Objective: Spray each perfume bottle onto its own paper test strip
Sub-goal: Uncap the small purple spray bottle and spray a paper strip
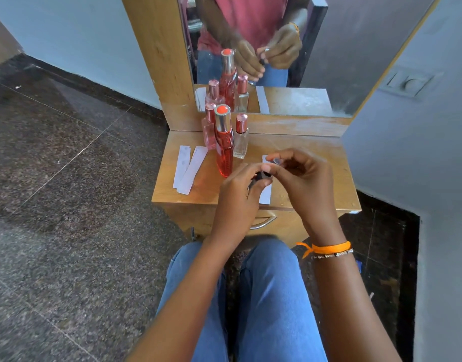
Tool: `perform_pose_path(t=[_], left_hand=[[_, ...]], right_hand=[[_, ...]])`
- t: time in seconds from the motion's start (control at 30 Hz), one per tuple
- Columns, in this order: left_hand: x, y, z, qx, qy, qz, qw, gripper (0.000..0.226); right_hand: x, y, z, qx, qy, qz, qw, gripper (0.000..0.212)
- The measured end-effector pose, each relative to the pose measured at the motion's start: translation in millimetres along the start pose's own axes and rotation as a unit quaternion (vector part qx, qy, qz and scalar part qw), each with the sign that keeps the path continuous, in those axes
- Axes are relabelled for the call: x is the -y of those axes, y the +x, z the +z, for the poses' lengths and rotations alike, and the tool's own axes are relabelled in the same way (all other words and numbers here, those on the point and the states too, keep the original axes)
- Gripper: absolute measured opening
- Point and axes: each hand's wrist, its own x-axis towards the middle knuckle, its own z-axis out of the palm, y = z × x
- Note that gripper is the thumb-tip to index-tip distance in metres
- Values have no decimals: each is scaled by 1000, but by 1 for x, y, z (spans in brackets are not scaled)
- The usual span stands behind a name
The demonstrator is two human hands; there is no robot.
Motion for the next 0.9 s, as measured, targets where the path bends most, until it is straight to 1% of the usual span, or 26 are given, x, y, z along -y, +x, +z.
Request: perform_pose_path(t=[0.1, 0.17, 0.23, 0.3, 0.4, 0.47, 0.5, 0.57, 0.6, 0.67, 0.7, 0.73, 0.77, 0.83, 0.9], left_hand=[[1, 0, 0, 54, -22, -25, 998, 16], [0, -1, 2, 88, -77, -56, 992, 14], [1, -3, 5, 88, -135, -84, 983, 19], [2, -4, 9, 71, -149, -95, 982, 25], [-3, -3, 9, 57, -166, -86, 981, 32], [-9, -1, 7, 63, -205, -90, 973, 33], [-12, 0, 5, 77, -226, -96, 966, 31], [-11, 1, -1, 133, -290, -122, 940, 28], [-8, 0, -4, 172, -341, -153, 912, 27], [-3, -6, -12, 231, -435, -214, 843, 28], [-1, -8, -13, 243, -445, -227, 832, 28], [1, -10, -14, 243, -433, -230, 837, 28], [1, -9, -13, 229, -413, -223, 853, 27], [0, -5, -9, 177, -367, -205, 890, 23], [-3, 0, -6, 146, -315, -188, 919, 17]], right_hand=[[3, 1, -5, 22, 79, 32, 996, 15], [5, 2, -5, 40, 112, 43, 992, 17], [5, 3, -4, 46, 136, 64, 988, 19], [7, 2, -2, 40, 166, 88, 981, 17], [7, -2, 0, 46, 200, 69, 976, 5], [6, -3, -1, 56, 187, 50, 979, 1], [8, -3, -2, 66, 181, 44, 980, 4], [12, 0, -7, 80, 188, 47, 978, 4], [16, 3, -10, 72, 212, 59, 973, 3], [20, 12, -22, 48, 270, 65, 959, 9], [18, 16, -29, 43, 278, 59, 958, 9], [13, 18, -34, 36, 252, 59, 965, 9], [4, 18, -36, 24, 192, 67, 979, 11], [-23, 13, -35, -10, 0, 63, 998, 14], [-48, 6, -32, -45, -175, 14, 984, 15]])
